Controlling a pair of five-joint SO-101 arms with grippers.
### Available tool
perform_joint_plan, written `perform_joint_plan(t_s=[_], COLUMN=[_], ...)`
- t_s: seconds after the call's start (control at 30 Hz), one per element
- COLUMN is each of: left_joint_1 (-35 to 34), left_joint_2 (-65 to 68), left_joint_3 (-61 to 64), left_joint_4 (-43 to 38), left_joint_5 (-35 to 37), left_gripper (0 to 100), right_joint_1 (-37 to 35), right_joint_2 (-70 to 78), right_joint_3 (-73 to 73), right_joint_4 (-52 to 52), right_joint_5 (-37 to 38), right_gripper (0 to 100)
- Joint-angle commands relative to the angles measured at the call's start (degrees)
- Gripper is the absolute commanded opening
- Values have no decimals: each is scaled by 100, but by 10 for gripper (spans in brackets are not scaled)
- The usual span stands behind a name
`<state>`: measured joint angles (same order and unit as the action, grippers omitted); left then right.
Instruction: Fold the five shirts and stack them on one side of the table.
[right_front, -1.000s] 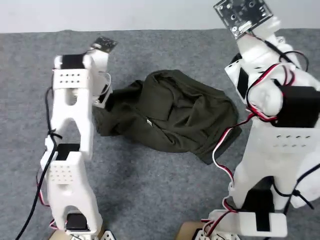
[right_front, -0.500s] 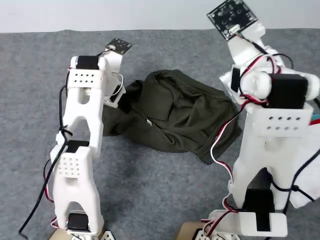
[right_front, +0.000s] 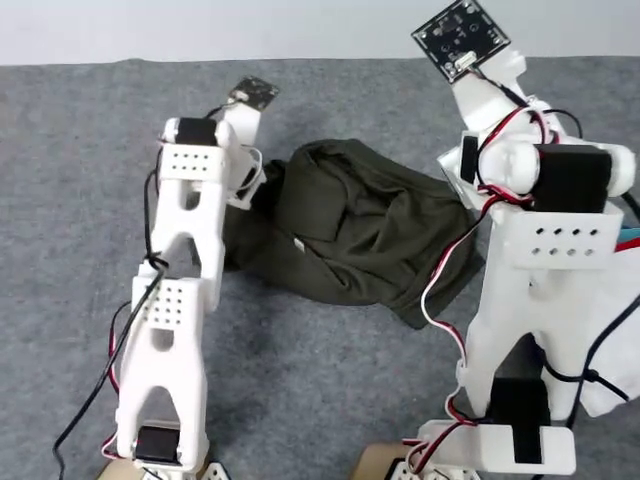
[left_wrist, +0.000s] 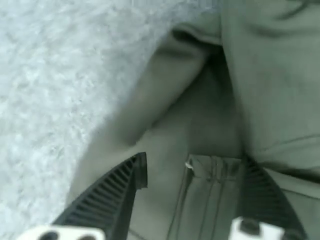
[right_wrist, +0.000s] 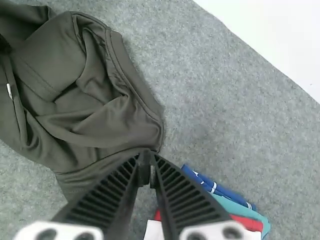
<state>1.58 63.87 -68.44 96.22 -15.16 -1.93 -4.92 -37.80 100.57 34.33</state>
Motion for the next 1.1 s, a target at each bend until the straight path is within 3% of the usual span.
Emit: perform_joint_plan(t_s=[0.0, 0.13, 0.37, 0.83, 0.97, 1.07], left_joint_1=[9, -35, -44, -651, -615, -413], left_joint_2=[176, 378, 387, -949, -949, -949], left_joint_3=[-549, -655, -1147, -1569, -796, 119], left_joint_4=[308, 378, 422, 431, 431, 431], left_joint_5=[-26, -26, -26, -9, -18, -193], left_gripper=[290, 224, 0, 2, 13, 118], right_joint_1=[57, 57, 57, -48, -48, -48], right_joint_2=[-207, -207, -207, -207, -189, -180], right_joint_3=[-44, -44, -44, 853, 1152, 1398], right_joint_4=[198, 198, 198, 198, 189, 180], right_joint_5=[26, 26, 35, 18, 0, -202], right_gripper=[10, 10, 10, 10, 10, 10])
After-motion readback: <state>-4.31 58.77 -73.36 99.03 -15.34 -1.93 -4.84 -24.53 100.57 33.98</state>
